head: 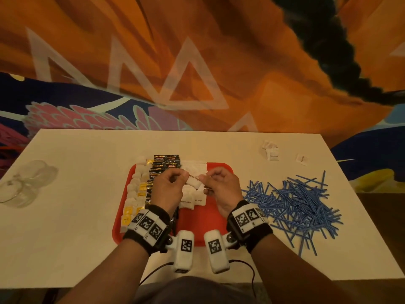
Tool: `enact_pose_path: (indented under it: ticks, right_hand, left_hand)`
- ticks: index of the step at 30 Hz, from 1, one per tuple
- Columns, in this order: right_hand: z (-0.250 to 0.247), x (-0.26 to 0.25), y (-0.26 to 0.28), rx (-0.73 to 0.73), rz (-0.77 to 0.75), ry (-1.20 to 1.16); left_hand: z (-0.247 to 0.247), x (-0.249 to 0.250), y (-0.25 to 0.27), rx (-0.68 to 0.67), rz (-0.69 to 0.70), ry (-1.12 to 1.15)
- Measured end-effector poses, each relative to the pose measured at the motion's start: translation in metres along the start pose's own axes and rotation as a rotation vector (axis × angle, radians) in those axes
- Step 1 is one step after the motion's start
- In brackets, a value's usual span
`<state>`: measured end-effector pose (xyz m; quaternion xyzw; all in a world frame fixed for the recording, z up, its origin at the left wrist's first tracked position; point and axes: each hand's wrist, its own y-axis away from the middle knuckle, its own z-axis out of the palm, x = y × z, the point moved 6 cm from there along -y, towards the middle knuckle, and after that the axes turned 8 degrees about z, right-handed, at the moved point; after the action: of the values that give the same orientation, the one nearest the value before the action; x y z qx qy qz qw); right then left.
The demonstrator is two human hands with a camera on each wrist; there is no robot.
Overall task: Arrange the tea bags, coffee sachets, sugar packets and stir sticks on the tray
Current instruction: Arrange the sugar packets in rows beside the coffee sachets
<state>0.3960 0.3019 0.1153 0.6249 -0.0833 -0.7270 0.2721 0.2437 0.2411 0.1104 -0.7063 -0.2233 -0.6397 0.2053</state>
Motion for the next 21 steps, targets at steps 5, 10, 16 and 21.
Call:
enact_pose_path:
  ticks: [5,10,16,21]
  right_hand:
    - [-0.002,-0.001,-0.002,0.066,-0.079,0.107]
    - [-0.009,0.001,-0.001,0.218,-0.182,0.158]
    - [0.005,0.018,-0.002,0.001,-0.075,0.216]
    - [-0.005,0.023,-0.009,0.123,-0.071,0.239]
  left_hand:
    - [0.005,0.005,0.003,-0.163,0.068,-0.020]
    - [0.003,0.007,0.002,-0.217,0.072,-0.101]
    - [-0.005,0.006,0.003,-0.225,0.019,-0.095]
    - [-0.010,0.002,0.003,-0.243,0.017,-0.110]
